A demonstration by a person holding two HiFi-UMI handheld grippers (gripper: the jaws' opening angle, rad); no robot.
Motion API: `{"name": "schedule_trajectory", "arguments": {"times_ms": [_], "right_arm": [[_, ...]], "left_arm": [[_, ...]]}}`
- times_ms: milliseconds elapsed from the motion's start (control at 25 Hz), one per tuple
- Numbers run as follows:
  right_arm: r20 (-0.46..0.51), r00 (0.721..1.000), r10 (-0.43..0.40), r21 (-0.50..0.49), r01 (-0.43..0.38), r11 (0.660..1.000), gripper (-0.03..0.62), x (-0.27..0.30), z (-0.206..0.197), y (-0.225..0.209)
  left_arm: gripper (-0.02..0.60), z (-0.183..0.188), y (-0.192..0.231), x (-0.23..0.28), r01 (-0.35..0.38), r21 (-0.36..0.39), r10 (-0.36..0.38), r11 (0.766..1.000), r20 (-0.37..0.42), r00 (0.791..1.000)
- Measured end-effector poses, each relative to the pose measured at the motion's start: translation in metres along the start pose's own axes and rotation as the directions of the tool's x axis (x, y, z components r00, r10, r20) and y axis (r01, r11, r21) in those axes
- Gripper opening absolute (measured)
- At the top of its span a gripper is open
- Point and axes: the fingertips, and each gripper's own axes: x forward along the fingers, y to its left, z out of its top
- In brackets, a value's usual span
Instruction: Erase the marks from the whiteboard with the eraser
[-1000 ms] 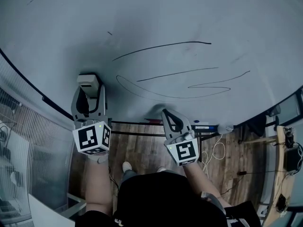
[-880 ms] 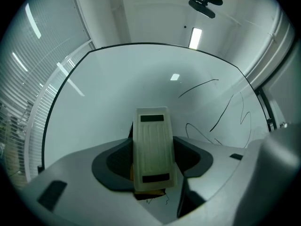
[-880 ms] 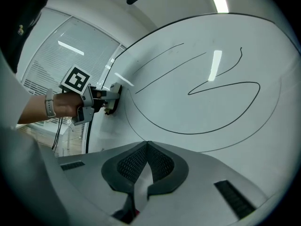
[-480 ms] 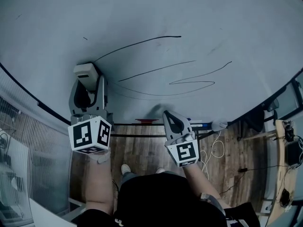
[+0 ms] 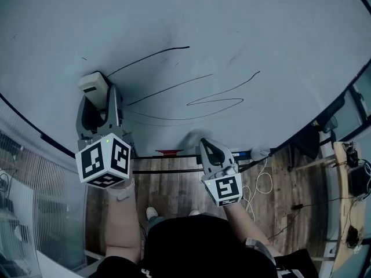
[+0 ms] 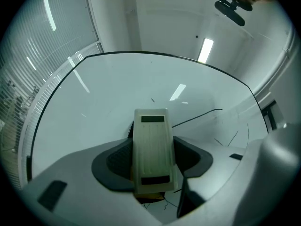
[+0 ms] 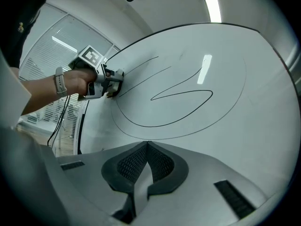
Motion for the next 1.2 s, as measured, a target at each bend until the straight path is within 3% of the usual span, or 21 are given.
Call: {"name": "schedule_trajectory", "arguments": {"times_ms": [520, 680, 960, 1200], "right_arm": [[-0.015, 1.000, -0.022, 0.030, 0.023, 0.999, 0.026, -0.027, -0.014, -0.027], [-0.020, 0.999, -0.032, 0.027, 0.033, 0.999, 0.026, -0.036, -0.018, -0.036], [-0.023, 0.998, -0.063, 0.026, 0.064, 0.998, 0.026, -0.055, -0.023, -0.054], [-0.028, 0.994, -0.102, 0.041, 0.103, 0.994, 0.026, -0.070, -0.026, -0.069]], "left_arm": [[0.262, 0.028, -0.070, 0.013, 0.037, 0.132, -0.041, 0.990, 0.027, 0.999], [0.262, 0.036, -0.098, 0.016, 0.078, 0.165, -0.086, 0.983, 0.038, 0.996], [0.262, 0.055, -0.185, 0.021, 0.191, 0.300, -0.221, 0.935, 0.070, 0.973], [0.264, 0.060, -0.237, 0.020, 0.225, 0.374, -0.271, 0.900, 0.072, 0.960]]}}
